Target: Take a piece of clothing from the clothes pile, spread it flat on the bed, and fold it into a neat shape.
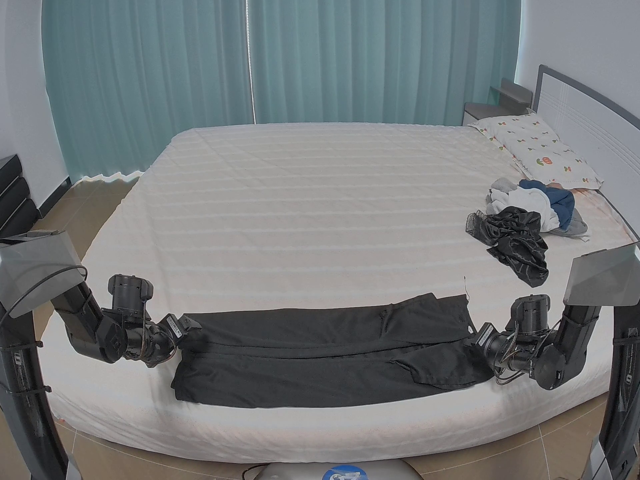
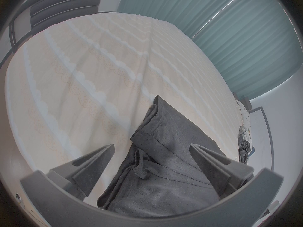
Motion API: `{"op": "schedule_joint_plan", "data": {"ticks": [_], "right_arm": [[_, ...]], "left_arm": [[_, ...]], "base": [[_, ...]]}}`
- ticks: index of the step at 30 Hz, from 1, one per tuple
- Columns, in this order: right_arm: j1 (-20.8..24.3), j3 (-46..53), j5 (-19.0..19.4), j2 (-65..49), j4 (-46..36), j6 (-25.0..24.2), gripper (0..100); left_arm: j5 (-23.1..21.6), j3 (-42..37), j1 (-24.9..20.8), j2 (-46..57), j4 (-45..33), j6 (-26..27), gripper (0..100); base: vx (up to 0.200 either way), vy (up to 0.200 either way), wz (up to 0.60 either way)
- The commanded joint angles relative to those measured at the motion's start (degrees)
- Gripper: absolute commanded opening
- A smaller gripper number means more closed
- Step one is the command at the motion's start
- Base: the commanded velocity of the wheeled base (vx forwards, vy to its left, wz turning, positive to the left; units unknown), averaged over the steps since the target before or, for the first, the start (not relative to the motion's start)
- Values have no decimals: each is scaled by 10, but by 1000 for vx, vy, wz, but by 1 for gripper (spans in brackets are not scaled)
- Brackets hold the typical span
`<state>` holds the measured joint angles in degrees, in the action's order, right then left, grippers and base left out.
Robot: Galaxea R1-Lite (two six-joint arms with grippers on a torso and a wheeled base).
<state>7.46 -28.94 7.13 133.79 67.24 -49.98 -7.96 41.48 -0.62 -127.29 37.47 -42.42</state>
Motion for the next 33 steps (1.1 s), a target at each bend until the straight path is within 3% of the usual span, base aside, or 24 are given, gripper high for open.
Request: {"op": "schedule_joint_plan", "data": {"ticks": [1, 3, 4, 11, 20, 25, 33], "right_arm": [[-8, 9, 1, -8, 3, 0, 0], [-10, 18, 2, -12, 13, 0, 0], [-11, 22, 3, -13, 19, 0, 100], [-12, 58, 3, -13, 83, -1, 100], [-11, 65, 3, -13, 91, -2, 100], [-9, 69, 3, -16, 92, -2, 100], [-8, 72, 3, -19, 92, -4, 100]], "left_arm": [[3, 1, 1, 7, 1, 1, 100], [4, 0, 2, 16, 1, 2, 100], [5, 0, 4, 20, 1, 2, 100], [5, 3, 4, 25, 3, 6, 100], [6, 37, -8, -5, -5, 10, 100], [7, 35, -25, -30, 0, 67, 100], [31, 42, -37, -52, 3, 98, 100]], "base": [[0, 0, 0], [0, 0, 0], [0, 0, 0], [0, 0, 0], [0, 0, 0], [0, 0, 0], [0, 0, 0]]}}
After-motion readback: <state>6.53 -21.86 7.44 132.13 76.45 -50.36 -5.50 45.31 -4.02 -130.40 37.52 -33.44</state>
